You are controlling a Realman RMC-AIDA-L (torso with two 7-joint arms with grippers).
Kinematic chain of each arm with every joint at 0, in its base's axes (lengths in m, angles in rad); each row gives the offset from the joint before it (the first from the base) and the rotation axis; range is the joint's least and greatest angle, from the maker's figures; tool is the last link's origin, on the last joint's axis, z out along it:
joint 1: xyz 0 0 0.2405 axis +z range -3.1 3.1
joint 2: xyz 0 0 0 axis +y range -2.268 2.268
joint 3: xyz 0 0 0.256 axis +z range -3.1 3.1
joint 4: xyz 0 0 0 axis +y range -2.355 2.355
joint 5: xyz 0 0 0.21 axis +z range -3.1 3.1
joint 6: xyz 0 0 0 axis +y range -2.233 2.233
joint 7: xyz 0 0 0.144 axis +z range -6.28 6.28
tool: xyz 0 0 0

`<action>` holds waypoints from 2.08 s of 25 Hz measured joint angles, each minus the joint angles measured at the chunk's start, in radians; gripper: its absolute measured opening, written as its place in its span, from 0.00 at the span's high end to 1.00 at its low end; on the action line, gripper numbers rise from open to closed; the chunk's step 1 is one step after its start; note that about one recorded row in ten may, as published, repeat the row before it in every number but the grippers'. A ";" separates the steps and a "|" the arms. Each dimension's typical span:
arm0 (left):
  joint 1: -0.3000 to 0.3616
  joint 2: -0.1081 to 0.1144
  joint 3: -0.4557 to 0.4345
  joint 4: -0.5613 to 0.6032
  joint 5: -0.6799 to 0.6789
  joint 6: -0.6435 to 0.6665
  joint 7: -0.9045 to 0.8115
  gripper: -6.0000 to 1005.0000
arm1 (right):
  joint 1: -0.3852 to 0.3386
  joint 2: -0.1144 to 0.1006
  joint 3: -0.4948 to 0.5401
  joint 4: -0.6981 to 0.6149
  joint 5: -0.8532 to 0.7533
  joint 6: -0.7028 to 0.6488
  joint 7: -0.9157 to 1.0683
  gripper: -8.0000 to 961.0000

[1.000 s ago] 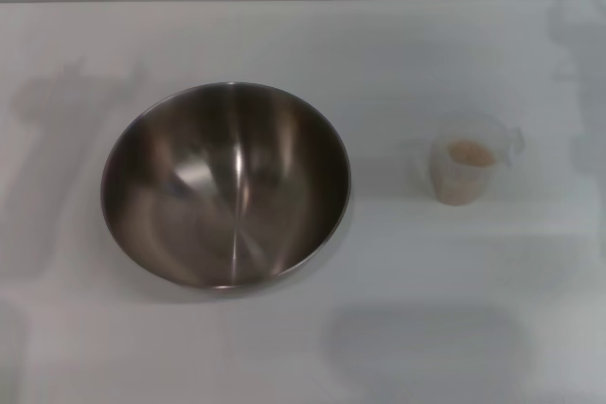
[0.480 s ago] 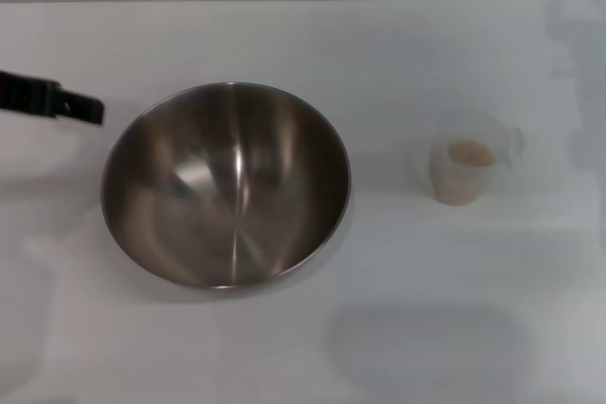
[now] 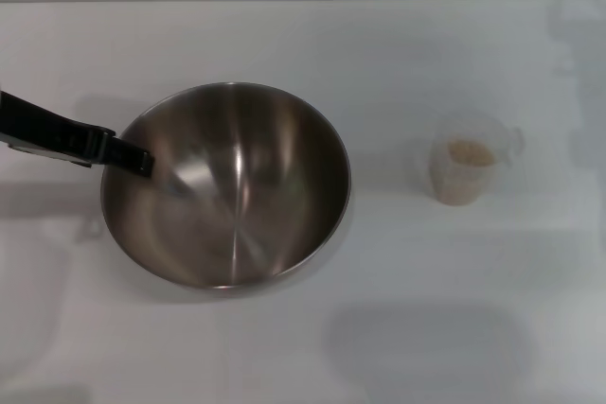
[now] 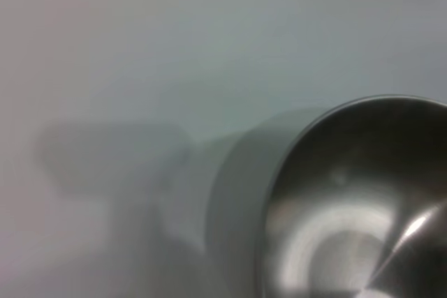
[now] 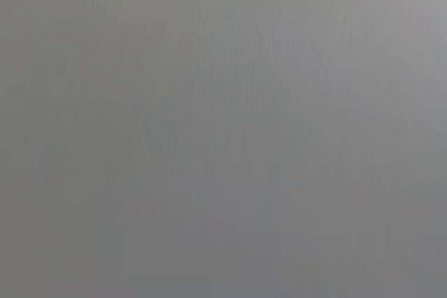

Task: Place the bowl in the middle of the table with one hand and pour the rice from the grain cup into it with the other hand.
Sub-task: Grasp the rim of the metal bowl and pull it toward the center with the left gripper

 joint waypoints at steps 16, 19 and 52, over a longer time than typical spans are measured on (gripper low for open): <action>-0.024 0.004 0.028 0.133 0.022 0.099 0.026 0.22 | -0.008 0.000 -0.003 0.001 0.000 -0.008 0.000 0.47; -0.029 0.005 0.026 0.165 0.022 0.116 0.036 0.23 | -0.007 0.000 -0.003 0.001 0.000 -0.008 0.000 0.47; -0.075 0.008 -0.026 0.274 0.019 0.156 0.094 0.88 | -0.005 0.000 -0.003 0.003 0.000 -0.022 0.000 0.47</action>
